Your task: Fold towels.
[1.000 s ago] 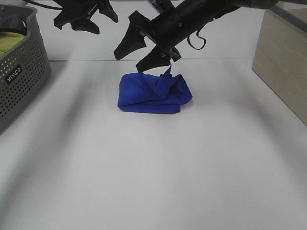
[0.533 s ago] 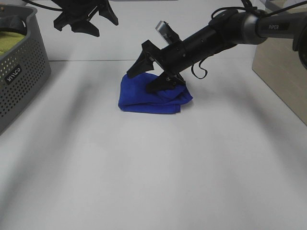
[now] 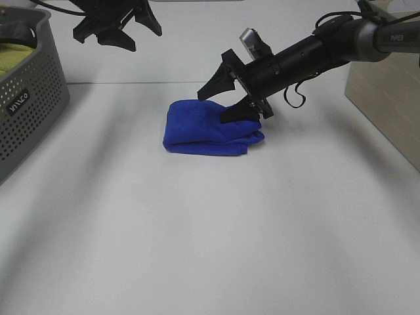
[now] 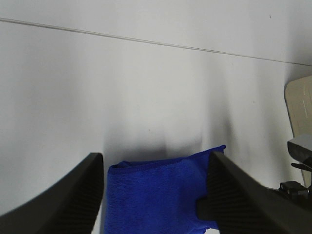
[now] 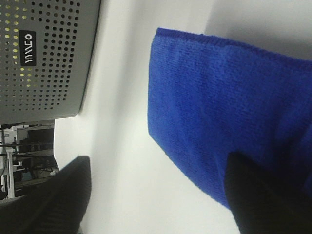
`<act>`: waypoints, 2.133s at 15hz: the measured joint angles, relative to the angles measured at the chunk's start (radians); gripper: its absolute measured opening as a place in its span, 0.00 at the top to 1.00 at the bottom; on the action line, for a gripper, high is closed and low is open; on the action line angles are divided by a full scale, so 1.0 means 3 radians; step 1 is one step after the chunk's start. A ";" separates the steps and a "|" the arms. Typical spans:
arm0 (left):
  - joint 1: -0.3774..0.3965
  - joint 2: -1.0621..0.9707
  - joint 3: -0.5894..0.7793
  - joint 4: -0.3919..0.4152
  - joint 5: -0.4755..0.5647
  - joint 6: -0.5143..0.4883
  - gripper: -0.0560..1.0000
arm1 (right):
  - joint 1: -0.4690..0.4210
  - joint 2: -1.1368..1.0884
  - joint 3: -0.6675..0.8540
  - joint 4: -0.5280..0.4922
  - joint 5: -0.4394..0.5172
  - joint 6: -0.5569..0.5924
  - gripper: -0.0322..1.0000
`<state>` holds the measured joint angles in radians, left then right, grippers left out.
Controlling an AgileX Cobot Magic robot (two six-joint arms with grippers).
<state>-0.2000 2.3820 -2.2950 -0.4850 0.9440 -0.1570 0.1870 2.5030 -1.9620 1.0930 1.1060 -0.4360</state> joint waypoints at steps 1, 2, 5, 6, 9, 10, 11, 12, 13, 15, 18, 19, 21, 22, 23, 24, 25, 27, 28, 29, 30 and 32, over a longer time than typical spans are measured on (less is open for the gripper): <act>0.0000 0.0000 0.0000 0.0000 0.0000 0.0000 0.39 | -0.0013 0.0000 0.0000 -0.0057 -0.0023 0.0000 0.25; 0.0000 0.0000 0.0000 0.0000 0.0000 0.0000 0.39 | -0.0023 0.0000 0.0000 -0.0130 -0.0057 0.0000 0.25; 0.0000 0.0000 0.0000 0.0000 0.0057 0.0013 0.39 | -0.0027 0.0003 0.0000 -0.0400 -0.0207 0.0067 0.25; 0.0000 -0.0007 0.0000 0.0000 0.0143 0.0087 0.39 | -0.0027 0.0003 0.0000 -0.0453 -0.0200 0.0107 0.25; 0.0007 -0.0087 0.0000 0.0050 0.0357 0.0277 0.39 | -0.0027 -0.0093 0.0000 -0.0510 -0.0007 0.0113 0.25; 0.0007 -0.0130 0.0000 0.0117 0.0440 0.0307 0.39 | -0.0027 -0.0187 0.0000 -0.0533 0.0107 0.0113 0.25; 0.0007 -0.0193 0.0000 0.0210 0.0523 0.0333 0.39 | -0.0027 -0.0303 0.0000 -0.0593 0.0227 0.0137 0.25; 0.0007 -0.0283 0.0000 0.0360 0.0620 0.0347 0.39 | -0.0027 -0.0440 0.0000 -0.0703 0.0310 0.0237 0.25; 0.0007 -0.0367 0.0000 0.0520 0.0757 0.0357 0.39 | -0.0027 -0.0567 0.0000 -0.0817 0.0330 0.0370 0.25; 0.0007 -0.0513 0.0000 0.0773 0.0870 0.0360 0.39 | -0.0027 -0.0727 0.0000 -0.1140 0.0333 0.0593 0.25; 0.0007 -0.1070 0.0317 0.1287 0.0883 0.0320 0.39 | -0.0027 -0.1297 0.0307 -0.2007 0.0330 0.1050 0.25; 0.0007 -0.1177 0.0417 0.1330 0.0883 0.0320 0.39 | -0.0027 -0.1393 0.0387 -0.2100 0.0330 0.1080 0.25; 0.0007 -0.1777 0.1057 0.1507 0.0883 0.0260 0.39 | -0.0027 -0.1960 0.0883 -0.2367 0.0333 0.1140 0.25; 0.0007 -0.2437 0.1860 0.1593 0.0883 0.0143 0.39 | -0.0027 -0.2533 0.1393 -0.2523 0.0337 0.1143 0.25; 0.0007 -0.2757 0.2250 0.1617 0.0893 0.0123 0.39 | -0.0027 -0.2830 0.1653 -0.2583 0.0343 0.1143 0.25; 0.0007 -0.3110 0.2663 0.1617 0.0900 0.0120 0.39 | -0.0027 -0.3160 0.1940 -0.2647 0.0347 0.1143 0.25; 0.0007 -0.3437 0.3037 0.1643 0.0907 0.0113 0.39 | -0.0027 -0.3483 0.2227 -0.2720 0.0350 0.1143 0.25; 0.0007 -0.3927 0.3467 0.1643 0.0910 0.0113 0.39 | -0.0027 -0.3947 0.2630 -0.2820 0.0350 0.1143 0.25; 0.0007 -0.4253 0.3763 0.1643 0.0913 0.0143 0.39 | -0.0027 -0.4233 0.2887 -0.2867 0.0353 0.1147 0.25; 0.0007 -0.4543 0.3997 0.1643 0.0917 0.0177 0.39 | -0.0027 -0.4540 0.3173 -0.2883 0.0357 0.1147 0.25; 0.0007 -0.4863 0.4230 0.1643 0.0917 0.0210 0.39 | -0.0027 -0.4813 0.3423 -0.2900 0.0357 0.1147 0.25; 0.0007 -0.5427 0.4627 0.1617 0.0917 0.0317 0.39 | -0.0027 -0.5383 0.3903 -0.2907 0.0363 0.1147 0.25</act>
<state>-0.1980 0.7540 -0.9070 0.0000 1.2190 -0.0620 0.1790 0.8880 -0.7910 0.2210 1.2150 -0.0920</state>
